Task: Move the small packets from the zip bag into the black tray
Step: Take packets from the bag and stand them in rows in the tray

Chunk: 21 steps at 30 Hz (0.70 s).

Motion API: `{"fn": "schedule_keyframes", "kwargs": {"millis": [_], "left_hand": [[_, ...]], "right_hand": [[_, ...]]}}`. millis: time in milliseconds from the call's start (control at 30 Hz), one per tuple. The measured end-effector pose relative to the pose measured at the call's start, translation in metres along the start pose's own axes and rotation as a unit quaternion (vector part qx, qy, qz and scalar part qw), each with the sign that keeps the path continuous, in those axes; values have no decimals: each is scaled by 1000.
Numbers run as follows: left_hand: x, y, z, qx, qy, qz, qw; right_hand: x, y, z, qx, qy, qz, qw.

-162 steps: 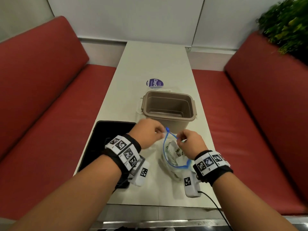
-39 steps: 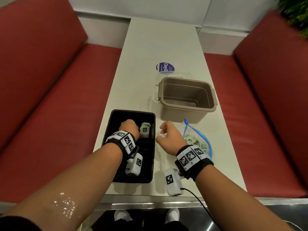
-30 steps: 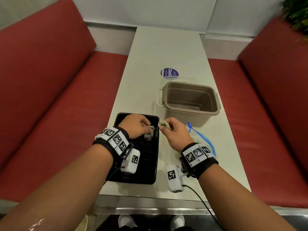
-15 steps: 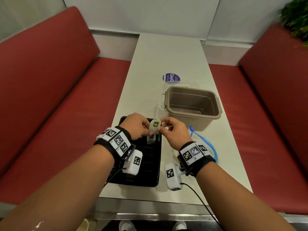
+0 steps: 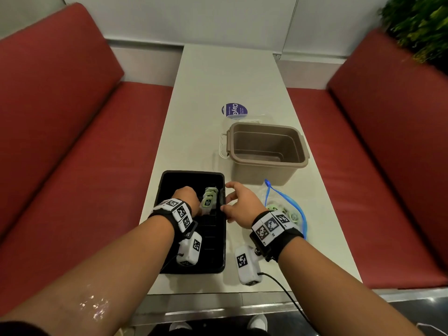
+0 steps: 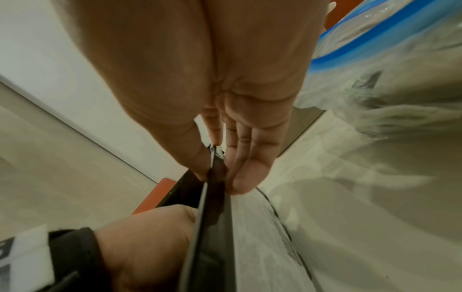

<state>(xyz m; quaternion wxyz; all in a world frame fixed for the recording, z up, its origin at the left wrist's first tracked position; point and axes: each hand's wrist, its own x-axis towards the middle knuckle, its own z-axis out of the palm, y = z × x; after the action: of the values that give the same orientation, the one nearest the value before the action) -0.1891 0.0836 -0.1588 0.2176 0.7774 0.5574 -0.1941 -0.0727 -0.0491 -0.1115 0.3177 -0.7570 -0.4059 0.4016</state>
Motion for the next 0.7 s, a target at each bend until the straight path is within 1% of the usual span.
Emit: {"fn": "schedule_keyframes", "kwargs": {"millis": [233, 300, 533, 633, 700], "left_hand": [[11, 7, 5, -36, -16, -22, 999], [14, 10, 7, -42, -14, -8, 999], [10, 17, 8, -75, 2, -8, 997], [2, 13, -2, -52, -3, 4, 999], [-10, 12, -14, -43, 3, 18, 999]], "right_hand": [[1, 4, -1, 7, -2, -6, 1000], [1, 4, -1, 3, -2, -8, 1000], [0, 1, -2, -15, 10, -7, 1000], [-5, 1, -9, -17, 24, -15, 999], [-9, 1, -22, -19, 27, -24, 999]]}}
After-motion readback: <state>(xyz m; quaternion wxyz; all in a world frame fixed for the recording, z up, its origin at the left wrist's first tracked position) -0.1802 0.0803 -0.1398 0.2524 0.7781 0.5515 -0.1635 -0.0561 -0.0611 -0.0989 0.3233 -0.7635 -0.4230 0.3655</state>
